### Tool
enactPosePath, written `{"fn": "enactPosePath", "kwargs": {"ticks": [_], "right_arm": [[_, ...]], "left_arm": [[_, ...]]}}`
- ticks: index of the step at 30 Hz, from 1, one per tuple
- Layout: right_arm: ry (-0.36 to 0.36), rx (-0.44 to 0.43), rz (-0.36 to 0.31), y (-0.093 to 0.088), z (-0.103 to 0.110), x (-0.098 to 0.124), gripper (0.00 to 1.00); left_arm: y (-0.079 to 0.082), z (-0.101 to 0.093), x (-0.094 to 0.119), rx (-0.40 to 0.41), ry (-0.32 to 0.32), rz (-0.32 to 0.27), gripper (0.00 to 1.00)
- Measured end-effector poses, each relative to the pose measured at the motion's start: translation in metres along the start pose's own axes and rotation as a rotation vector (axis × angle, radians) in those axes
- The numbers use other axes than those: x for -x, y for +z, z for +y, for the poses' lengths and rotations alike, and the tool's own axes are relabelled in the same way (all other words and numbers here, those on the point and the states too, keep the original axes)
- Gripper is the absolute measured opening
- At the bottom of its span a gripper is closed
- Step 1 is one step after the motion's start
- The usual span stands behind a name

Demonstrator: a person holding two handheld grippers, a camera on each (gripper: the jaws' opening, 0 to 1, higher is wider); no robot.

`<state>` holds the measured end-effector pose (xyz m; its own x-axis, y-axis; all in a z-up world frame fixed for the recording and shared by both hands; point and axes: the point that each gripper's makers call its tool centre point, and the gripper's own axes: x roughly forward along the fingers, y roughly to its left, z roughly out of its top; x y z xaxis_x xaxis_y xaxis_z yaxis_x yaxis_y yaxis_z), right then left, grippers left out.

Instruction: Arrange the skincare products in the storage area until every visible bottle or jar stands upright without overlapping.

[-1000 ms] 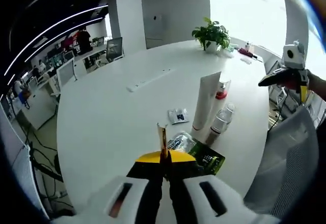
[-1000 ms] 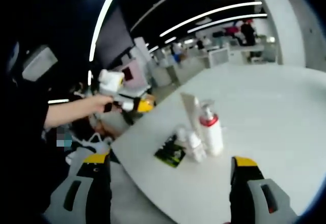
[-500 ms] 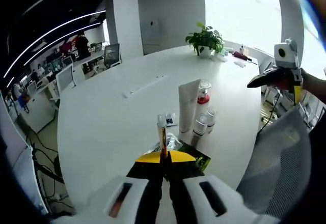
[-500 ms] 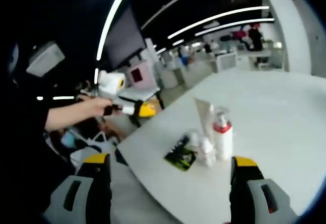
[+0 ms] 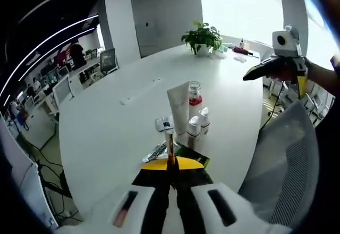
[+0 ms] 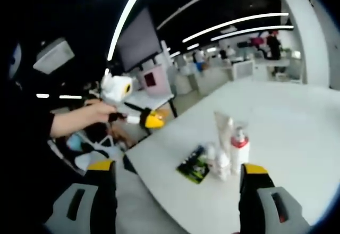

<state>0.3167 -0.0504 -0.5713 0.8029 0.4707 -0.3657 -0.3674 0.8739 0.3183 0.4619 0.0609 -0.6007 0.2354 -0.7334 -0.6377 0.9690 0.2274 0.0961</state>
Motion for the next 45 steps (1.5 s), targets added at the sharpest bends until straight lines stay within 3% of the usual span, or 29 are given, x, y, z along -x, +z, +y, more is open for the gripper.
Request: {"fn": "enactPosePath", "kwargs": {"ticks": [4,11,13,16,20,24,29,34,45], "right_arm": [[0.02,0.021,0.003,0.001,0.005,-0.002,0.92],[0.025,0.034,0.014,0.0,0.008,-0.004,0.91],[0.04,0.049,0.012,0.003,0.011,-0.004,0.82],[0.083,0.108,0.009,0.012,0.019,-0.006,0.6],[0.149,0.15,0.004,0.025,0.033,-0.015,0.49],[0.196,0.185,-0.008,0.035,0.044,-0.024,0.32],[0.239,0.248,0.003,0.046,0.055,-0.038,0.28],[0.278,0.27,-0.005,0.053,0.062,-0.044,0.16],[0.326,0.332,0.04,0.049,0.07,-0.056,0.1]], "left_arm": [[0.0,-0.009,0.001,-0.004,-0.024,0.011,0.0],[0.006,-0.025,0.005,0.013,-0.074,0.004,0.0],[0.009,-0.032,0.008,0.003,-0.1,0.004,0.0],[0.015,-0.044,0.012,-0.03,-0.138,0.008,0.0],[0.024,-0.057,0.016,-0.049,-0.186,0.001,0.0],[0.03,-0.068,0.018,-0.065,-0.216,-0.007,0.0],[0.036,-0.081,0.02,-0.06,-0.261,-0.032,0.0],[0.039,-0.088,0.021,-0.055,-0.299,-0.038,0.0],[0.044,-0.096,0.026,-0.05,-0.343,-0.051,0.0]]}}
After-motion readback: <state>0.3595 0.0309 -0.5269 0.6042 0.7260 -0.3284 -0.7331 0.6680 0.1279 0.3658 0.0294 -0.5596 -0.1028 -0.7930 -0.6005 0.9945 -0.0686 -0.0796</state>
